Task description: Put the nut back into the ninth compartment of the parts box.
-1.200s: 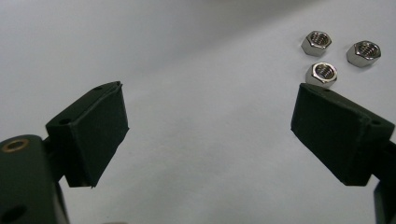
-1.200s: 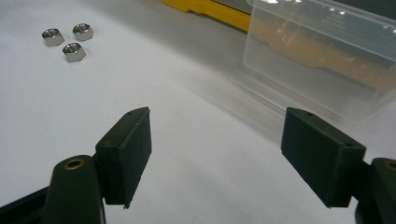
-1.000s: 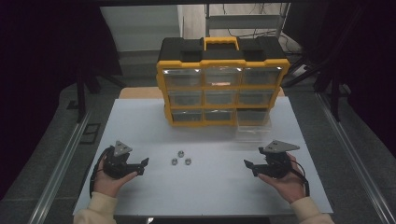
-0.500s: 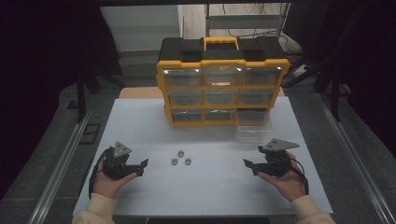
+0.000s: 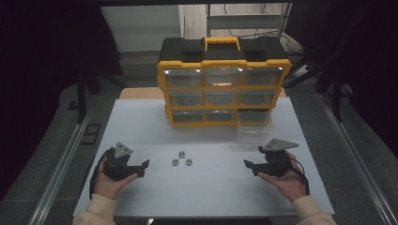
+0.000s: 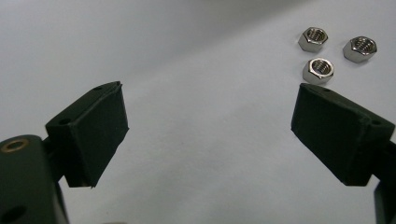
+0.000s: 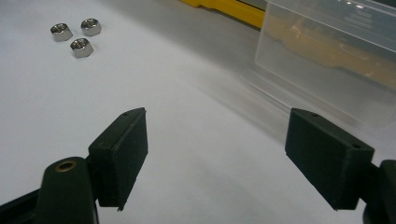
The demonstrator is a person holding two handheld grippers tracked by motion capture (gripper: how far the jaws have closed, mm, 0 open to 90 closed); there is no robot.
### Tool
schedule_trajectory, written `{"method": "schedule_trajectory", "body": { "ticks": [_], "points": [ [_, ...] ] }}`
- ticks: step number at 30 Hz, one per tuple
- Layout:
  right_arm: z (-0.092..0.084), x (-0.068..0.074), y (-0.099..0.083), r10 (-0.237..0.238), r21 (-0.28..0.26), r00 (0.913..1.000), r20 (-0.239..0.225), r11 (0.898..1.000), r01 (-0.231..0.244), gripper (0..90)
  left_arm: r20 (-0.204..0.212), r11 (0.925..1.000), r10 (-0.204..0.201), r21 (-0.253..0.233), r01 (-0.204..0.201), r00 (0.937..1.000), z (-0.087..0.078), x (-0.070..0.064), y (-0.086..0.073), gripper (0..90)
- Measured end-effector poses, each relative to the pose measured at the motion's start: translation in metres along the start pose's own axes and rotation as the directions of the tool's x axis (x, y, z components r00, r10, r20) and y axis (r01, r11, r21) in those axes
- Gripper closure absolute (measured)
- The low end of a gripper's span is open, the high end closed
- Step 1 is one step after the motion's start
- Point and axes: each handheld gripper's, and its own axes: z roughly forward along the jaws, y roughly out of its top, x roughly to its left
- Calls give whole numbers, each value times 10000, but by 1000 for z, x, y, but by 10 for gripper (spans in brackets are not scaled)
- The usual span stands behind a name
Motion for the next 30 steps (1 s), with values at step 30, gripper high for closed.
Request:
{"method": "schedule_trajectory", "body": {
  "ticks": [30],
  "points": [
    [20, 8, 17, -552, 154, 9974, -468, 9983, 559, 221, 62, 9999, 84, 87, -84, 9999, 3, 0, 2, 112]
  ]
}}
